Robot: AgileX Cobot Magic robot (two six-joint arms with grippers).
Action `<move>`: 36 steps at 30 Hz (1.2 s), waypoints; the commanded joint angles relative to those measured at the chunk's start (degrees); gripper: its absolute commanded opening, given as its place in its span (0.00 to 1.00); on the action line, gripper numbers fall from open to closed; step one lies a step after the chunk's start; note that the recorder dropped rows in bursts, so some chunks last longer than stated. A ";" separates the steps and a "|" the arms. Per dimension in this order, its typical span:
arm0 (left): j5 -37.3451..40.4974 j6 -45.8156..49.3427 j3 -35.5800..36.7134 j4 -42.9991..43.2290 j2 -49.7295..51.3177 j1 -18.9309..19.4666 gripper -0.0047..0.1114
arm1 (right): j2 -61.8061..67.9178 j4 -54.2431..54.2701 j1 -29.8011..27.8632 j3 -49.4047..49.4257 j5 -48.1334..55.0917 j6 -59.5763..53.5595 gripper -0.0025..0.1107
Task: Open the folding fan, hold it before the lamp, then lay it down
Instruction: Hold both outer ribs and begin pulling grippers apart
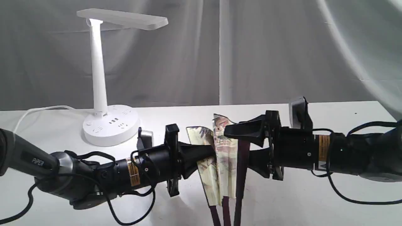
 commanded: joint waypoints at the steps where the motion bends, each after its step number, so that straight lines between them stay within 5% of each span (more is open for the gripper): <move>1: -1.31 -1.80 0.07 1.59 -0.01 0.02 0.04 | -0.75 1.72 -0.11 -0.20 -0.68 -1.13 0.63; 20: -1.31 -3.64 0.07 5.23 -0.01 0.02 0.04 | -0.62 2.06 -0.71 -0.20 10.44 -2.64 0.63; 36: -1.31 -6.18 0.07 9.70 -4.65 0.02 0.04 | 0.89 -3.57 -2.53 -2.89 1.04 -0.35 0.58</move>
